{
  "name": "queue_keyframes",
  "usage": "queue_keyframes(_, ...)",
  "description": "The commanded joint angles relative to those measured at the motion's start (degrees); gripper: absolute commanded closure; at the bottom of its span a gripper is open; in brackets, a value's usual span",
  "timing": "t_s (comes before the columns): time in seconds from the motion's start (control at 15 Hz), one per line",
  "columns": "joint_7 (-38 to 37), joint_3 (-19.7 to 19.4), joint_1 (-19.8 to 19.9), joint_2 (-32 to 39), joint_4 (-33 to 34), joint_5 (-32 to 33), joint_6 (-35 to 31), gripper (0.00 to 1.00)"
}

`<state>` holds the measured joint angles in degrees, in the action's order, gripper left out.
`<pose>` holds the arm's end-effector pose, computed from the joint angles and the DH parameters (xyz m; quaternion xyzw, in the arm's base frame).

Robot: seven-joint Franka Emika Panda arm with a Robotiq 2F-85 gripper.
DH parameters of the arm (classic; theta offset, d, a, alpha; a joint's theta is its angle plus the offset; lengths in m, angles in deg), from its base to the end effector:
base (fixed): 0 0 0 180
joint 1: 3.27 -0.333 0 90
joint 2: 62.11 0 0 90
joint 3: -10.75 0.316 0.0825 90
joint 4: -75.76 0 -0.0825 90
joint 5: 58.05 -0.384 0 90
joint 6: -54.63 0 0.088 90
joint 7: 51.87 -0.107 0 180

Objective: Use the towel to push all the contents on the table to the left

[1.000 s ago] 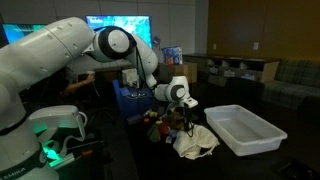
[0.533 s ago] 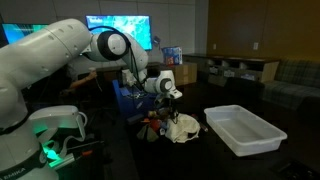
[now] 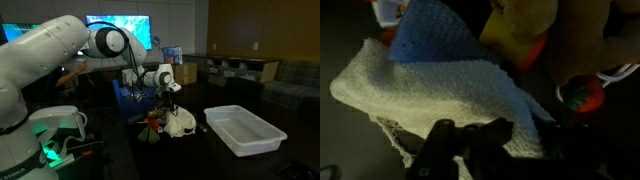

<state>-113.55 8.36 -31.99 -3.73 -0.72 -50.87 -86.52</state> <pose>0.6618 0.3357 0.1197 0.9655 -0.2475 0.0804 0.0045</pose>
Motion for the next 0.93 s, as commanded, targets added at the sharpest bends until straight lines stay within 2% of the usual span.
queue_keyframes(0.0, 5.2, 1.1, 3.7, -10.1, -11.0, -0.3, -1.8, 0.91)
queue_keyframes(0.33, 15.7, 2.3, 10.1, -22.1, -24.3, -1.7, -2.9, 0.92)
queue_keyframes(0.87, 24.1, 0.0, 19.0, -41.6, -46.1, -4.0, -5.1, 0.92)
